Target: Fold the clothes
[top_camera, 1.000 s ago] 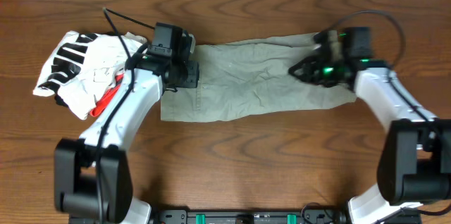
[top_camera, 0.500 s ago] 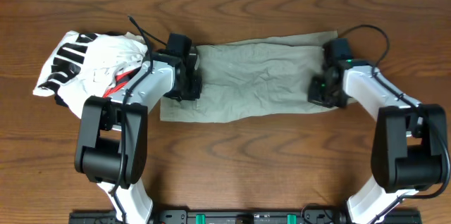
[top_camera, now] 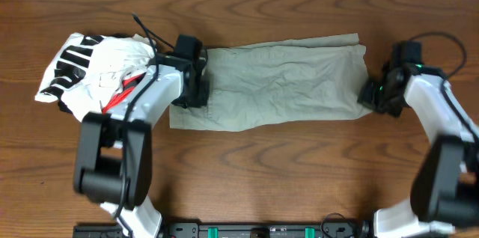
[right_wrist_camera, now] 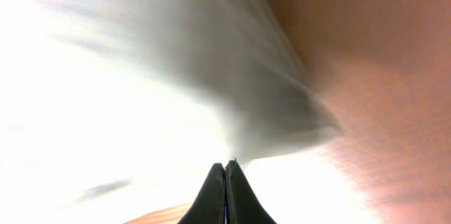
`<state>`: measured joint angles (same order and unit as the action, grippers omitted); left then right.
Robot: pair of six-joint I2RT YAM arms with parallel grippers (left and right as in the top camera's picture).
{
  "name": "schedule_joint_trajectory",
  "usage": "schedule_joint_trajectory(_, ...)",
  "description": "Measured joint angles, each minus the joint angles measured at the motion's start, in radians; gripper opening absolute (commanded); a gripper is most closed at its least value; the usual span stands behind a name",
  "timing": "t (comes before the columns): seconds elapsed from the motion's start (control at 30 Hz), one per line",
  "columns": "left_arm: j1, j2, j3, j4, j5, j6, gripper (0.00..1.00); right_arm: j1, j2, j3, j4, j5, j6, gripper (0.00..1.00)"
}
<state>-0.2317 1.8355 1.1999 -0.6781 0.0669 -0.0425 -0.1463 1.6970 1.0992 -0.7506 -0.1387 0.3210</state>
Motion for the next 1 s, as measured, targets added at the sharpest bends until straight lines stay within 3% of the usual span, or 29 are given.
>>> schedule_joint_trajectory(0.13, -0.004, -0.109, 0.0, 0.035, 0.005, -0.002, 0.33, 0.029, -0.195, 0.005, 0.145, -0.136, -0.026, 0.01)
schedule_joint_trajectory(0.27, -0.008, -0.137, 0.002, 0.09, 0.039, -0.003, 0.33, 0.08, -0.238, 0.019, 0.28, -0.197, -0.017, 0.01)
schedule_joint_trajectory(0.6, -0.013, -0.024, 0.001, 0.291, 0.068, 0.003, 0.45, 0.282, 0.136, 0.018, 0.603, -0.244, 0.014, 0.01)
schedule_joint_trajectory(0.8, -0.013, 0.039, 0.002, 0.459, 0.056, 0.022, 0.44, 0.307, 0.332, 0.016, 0.814, -0.245, 0.072, 0.01)
schedule_joint_trajectory(1.0, -0.011, 0.137, 0.002, 0.451, -0.004, 0.024, 0.38, 0.271, 0.374, 0.016, 0.853, -0.175, 0.112, 0.01)
